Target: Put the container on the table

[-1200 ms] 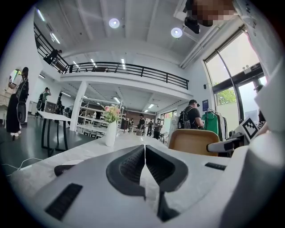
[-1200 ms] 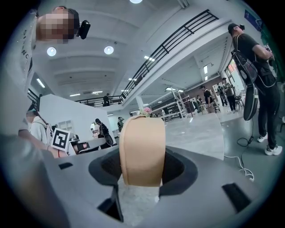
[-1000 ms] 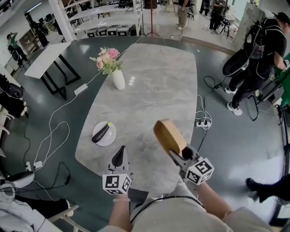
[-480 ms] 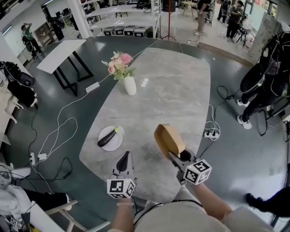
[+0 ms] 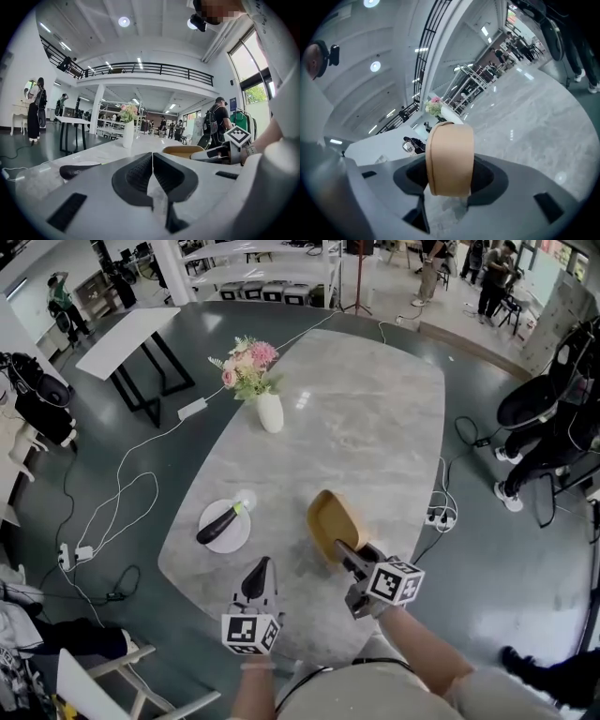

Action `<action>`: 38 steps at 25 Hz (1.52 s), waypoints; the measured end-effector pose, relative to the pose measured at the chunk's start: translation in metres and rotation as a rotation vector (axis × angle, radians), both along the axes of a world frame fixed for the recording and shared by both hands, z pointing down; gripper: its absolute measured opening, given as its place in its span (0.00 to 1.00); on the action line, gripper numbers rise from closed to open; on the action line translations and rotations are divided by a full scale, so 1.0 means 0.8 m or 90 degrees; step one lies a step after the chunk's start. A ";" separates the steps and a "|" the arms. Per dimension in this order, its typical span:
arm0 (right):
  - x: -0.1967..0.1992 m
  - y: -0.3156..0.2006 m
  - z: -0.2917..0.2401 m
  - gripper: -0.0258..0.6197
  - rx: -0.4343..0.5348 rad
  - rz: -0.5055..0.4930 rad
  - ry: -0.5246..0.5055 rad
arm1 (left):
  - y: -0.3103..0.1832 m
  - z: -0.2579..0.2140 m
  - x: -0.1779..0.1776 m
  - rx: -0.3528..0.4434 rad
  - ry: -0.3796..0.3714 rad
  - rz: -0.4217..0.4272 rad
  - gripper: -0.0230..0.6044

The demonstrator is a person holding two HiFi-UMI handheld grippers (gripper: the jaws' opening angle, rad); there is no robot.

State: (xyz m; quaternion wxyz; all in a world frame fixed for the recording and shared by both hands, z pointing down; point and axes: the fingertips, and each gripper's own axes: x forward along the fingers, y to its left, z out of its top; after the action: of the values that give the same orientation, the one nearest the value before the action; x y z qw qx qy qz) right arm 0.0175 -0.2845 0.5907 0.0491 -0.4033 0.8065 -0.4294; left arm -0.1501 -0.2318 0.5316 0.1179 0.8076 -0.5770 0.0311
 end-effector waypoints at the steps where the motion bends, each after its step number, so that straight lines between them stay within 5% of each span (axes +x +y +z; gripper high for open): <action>1: -0.004 -0.007 0.002 0.38 -0.011 0.006 -0.014 | -0.001 0.001 0.000 -0.001 0.002 -0.002 0.05; 23: -0.043 -0.087 0.019 0.38 -0.154 0.065 -0.172 | -0.002 0.008 -0.012 -0.010 0.022 -0.051 0.05; 30: -0.050 -0.085 0.025 0.37 -0.201 0.052 -0.236 | -0.008 0.010 -0.022 -0.015 0.029 -0.056 0.05; 38: -0.059 -0.074 0.017 0.51 -0.193 -0.029 -0.222 | -0.015 0.008 -0.022 -0.012 0.037 -0.050 0.05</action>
State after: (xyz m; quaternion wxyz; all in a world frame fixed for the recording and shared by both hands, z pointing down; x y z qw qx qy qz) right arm -0.0298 -0.3441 0.6041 0.1173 -0.3077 0.7209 -0.6098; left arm -0.1675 -0.2442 0.5378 0.1434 0.7837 -0.6042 0.0082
